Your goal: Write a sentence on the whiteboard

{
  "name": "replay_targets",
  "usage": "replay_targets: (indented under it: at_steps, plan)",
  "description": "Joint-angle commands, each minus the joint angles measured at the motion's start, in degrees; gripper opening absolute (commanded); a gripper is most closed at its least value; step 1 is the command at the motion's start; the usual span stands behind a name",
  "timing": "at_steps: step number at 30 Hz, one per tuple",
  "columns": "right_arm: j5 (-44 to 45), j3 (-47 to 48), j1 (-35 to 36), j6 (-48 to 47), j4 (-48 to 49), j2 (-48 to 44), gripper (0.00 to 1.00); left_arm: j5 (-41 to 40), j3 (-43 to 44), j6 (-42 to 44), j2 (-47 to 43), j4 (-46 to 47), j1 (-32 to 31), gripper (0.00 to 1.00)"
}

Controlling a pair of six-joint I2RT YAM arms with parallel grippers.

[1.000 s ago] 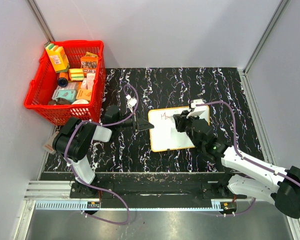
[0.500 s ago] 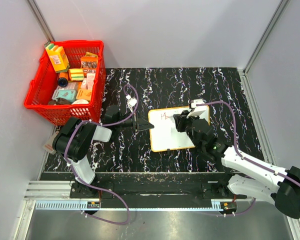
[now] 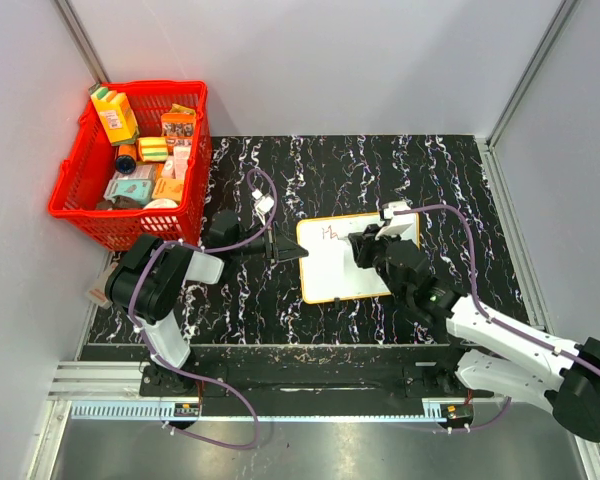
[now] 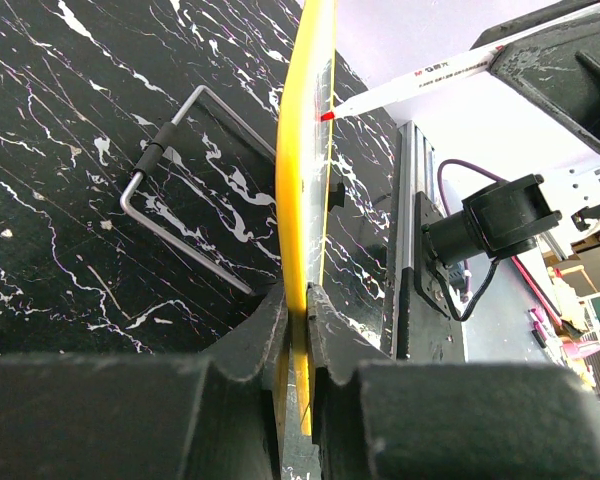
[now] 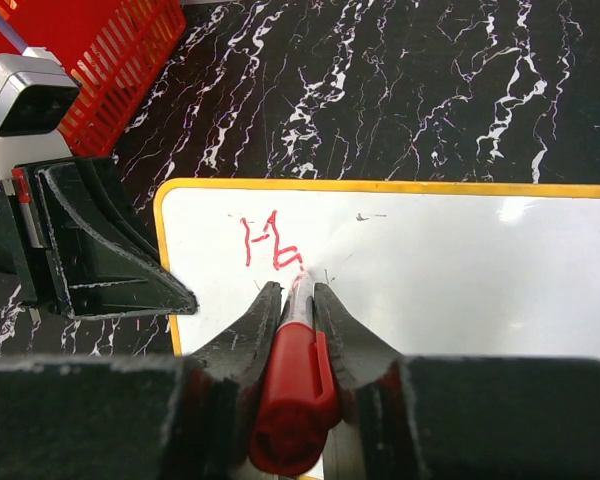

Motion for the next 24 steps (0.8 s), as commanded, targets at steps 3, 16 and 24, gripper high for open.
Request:
replay_targets:
  at_steps: [3, 16, 24]
  plan:
    - [1.2, 0.4, -0.6, 0.3, 0.8, -1.8, 0.0, 0.9, -0.2, 2.1, -0.3, 5.4, -0.3, 0.0]
    - [-0.3, 6.0, -1.8, -3.9, 1.4, -2.2, 0.0, 0.9, -0.1, 2.1, -0.2, 5.3, -0.3, 0.0]
    - [-1.7, 5.1, -4.3, -3.7, 1.6, -0.6, 0.0, 0.9, -0.1, 2.0, -0.1, 5.3, -0.3, 0.0]
